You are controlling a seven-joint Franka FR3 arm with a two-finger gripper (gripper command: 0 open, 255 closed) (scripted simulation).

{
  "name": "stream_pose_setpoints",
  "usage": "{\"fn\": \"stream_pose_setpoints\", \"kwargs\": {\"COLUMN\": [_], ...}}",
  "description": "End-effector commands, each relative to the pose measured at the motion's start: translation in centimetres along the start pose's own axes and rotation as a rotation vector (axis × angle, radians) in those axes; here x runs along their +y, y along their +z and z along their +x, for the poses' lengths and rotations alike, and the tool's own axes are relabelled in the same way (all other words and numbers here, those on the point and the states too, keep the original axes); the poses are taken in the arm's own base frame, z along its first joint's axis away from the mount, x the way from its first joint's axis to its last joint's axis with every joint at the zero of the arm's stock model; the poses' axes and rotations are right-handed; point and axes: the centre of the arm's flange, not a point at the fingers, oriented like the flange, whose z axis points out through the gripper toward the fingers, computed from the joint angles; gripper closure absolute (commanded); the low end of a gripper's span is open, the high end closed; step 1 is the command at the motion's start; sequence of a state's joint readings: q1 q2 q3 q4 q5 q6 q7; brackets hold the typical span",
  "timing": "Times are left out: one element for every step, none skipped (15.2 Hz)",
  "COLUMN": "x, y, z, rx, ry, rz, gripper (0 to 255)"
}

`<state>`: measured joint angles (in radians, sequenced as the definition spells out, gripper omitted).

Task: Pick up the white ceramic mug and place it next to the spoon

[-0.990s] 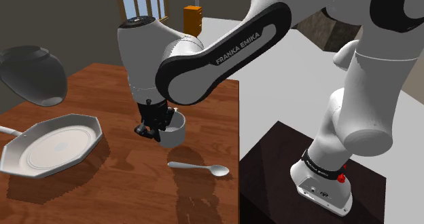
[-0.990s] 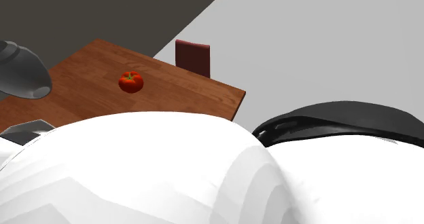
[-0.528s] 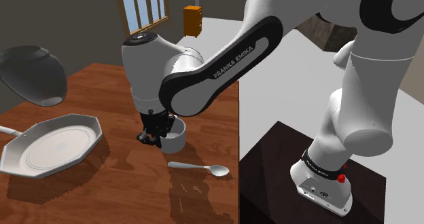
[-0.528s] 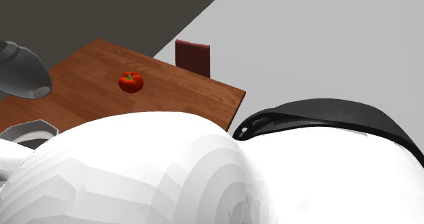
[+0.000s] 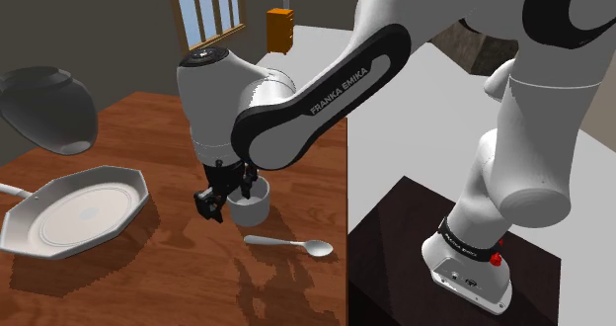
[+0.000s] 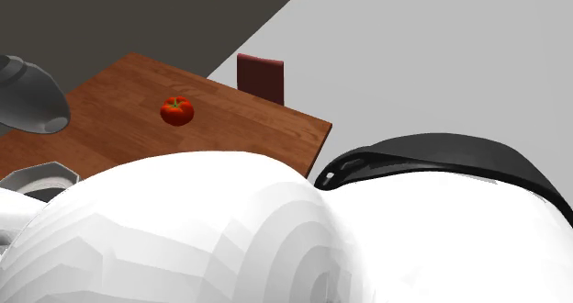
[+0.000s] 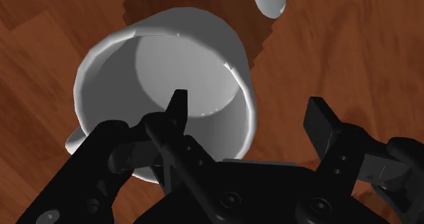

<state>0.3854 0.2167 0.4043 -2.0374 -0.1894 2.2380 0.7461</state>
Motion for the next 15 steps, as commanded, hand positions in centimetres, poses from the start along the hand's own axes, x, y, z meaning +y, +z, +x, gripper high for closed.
{"fn": "stream_pose_setpoints", "kwargs": {"x": [0.0,0.0,0.0,0.0,0.0,0.0,0.0,0.0,0.0,0.0,0.0,0.0,0.0,0.0,0.0], "y": [0.0,0.0,0.0,-1.3,-2.6,-4.0,-5.0,-5.0,-5.0,-5.0,-5.0,-5.0,-5.0,-5.0,-5.0], "z": [0.0,0.0,0.0,0.0,0.0,0.0,0.0,0.0,0.0,0.0,0.0,0.0,0.0,0.0,0.0], "rx": [0.000,0.000,0.000,0.000,0.000,0.000,0.000,0.000,0.000,0.000,0.000,0.000,0.000,0.000,0.000], "ry": [0.000,0.000,0.000,0.000,0.000,0.000,0.000,0.000,0.000,0.000,0.000,0.000,0.000,0.000,0.000], "rz": [0.000,0.000,0.000,0.000,0.000,0.000,0.000,0.000,0.000,0.000,0.000,0.000,0.000,0.000,0.000], "gripper": [0,0,0,0,0,0,0,0,0,0,0,0,0,0,0]}}
